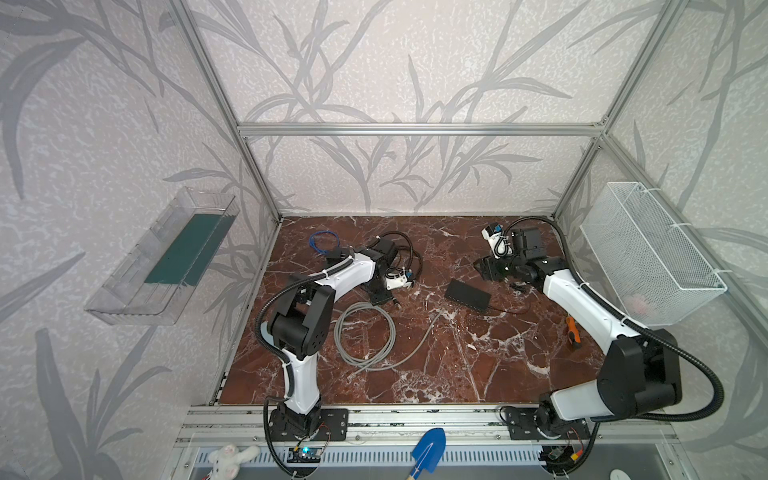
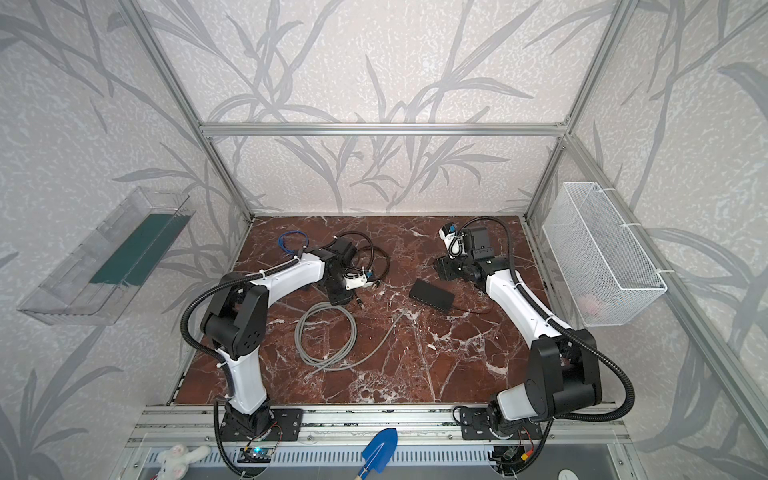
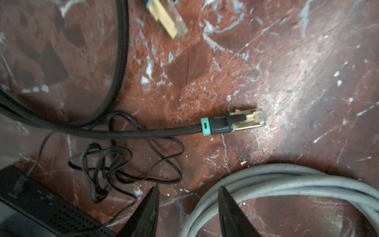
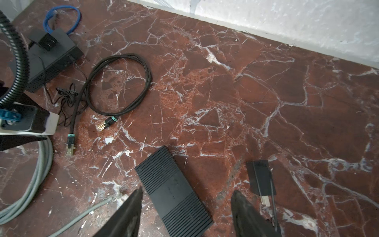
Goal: Insert the plug into the switch port
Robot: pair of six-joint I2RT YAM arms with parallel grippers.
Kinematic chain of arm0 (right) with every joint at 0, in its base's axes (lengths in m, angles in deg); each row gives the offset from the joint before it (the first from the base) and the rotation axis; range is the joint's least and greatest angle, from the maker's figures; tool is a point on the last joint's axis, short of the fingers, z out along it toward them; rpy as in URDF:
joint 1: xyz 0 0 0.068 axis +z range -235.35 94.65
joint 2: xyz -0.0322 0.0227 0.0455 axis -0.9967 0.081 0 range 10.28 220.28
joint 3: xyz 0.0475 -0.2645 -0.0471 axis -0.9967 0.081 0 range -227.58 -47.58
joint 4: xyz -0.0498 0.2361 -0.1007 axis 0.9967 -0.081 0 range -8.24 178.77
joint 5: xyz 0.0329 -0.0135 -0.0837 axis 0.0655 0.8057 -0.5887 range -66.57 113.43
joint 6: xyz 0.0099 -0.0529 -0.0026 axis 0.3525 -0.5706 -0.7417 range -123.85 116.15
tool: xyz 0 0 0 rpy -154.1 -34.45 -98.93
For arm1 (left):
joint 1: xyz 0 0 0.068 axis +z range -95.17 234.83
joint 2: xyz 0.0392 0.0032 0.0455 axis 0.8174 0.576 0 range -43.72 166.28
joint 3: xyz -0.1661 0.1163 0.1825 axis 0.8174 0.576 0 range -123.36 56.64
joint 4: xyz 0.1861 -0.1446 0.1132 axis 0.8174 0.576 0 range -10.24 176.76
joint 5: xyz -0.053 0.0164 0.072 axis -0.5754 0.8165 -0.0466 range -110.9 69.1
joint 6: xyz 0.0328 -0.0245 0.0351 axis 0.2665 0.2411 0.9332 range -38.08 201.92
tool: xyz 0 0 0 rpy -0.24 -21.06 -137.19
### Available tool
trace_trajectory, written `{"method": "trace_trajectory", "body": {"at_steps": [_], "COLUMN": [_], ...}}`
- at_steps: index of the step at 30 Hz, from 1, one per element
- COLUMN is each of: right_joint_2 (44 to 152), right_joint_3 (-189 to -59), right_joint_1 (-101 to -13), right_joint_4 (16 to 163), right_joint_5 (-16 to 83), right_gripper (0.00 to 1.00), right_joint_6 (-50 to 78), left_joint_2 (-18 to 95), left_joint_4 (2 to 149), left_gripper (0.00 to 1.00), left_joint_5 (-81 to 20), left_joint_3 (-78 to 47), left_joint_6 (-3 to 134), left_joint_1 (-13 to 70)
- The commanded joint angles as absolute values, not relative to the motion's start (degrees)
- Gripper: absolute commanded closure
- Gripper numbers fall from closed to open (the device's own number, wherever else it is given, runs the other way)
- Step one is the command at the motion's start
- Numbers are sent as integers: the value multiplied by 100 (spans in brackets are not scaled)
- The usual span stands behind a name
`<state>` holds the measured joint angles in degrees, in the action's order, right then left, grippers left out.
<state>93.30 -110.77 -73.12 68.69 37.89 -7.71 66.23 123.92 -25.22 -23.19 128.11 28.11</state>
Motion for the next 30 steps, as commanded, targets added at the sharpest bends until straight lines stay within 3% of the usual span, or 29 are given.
{"method": "trace_trajectory", "body": {"at_steps": [1,8,16,30], "right_joint_2": [9040,8979,8964,8912], "right_joint_3": [-10934,-10106,-9788,-9500], "right_joint_1": [-7306,-7220,-7263,-7652], "right_joint_4": [6549,7064,6985,7036], "right_joint_5": [4122,4399,3879,4005], "right_gripper": [33,34,35,37], "right_joint_6": [-175,468,529,634], "left_joint_2": [6417,6279,6568,6994], "left_joint_4": [12713,11846,10997,10508], "left_gripper": [55,55,56,59], "left_joint_5": [-3226,-3981,-3334,-3610], "left_joint_3": [-2632,-2384,-2210,-1918], "left_joint_6": [13365,11913,9623,8732], "left_joint_1": [2643,1704,1243,1019]}}
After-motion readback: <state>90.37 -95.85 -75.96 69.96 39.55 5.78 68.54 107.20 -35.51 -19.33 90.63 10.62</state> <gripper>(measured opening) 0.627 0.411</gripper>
